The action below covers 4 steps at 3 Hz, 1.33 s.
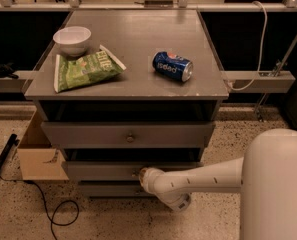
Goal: Close middle drawer
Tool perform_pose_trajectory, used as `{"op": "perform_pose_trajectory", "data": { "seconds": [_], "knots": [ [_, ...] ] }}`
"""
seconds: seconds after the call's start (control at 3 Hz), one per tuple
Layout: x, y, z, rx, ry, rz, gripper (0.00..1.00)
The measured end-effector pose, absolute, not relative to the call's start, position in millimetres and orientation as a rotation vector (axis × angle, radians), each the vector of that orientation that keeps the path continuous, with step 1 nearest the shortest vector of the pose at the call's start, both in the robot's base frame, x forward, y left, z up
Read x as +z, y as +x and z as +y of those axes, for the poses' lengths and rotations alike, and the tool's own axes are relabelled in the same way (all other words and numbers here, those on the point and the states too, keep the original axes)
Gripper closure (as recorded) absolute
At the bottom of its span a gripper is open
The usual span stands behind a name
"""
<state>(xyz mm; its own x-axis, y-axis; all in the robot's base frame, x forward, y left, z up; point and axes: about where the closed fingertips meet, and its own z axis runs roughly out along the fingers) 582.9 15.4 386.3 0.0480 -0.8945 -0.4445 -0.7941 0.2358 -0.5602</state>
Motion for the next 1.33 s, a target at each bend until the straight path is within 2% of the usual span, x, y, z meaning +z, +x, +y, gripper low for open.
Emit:
{"op": "perform_pose_trajectory", "data": {
  "seconds": [0.67, 1.33],
  "knots": [
    [394.9, 610.8, 22.1, -0.245, -1.561, 1.748, 1.00],
    [397.3, 606.9, 18.0, -0.220, -1.550, 1.752, 1.00]
  ]
}}
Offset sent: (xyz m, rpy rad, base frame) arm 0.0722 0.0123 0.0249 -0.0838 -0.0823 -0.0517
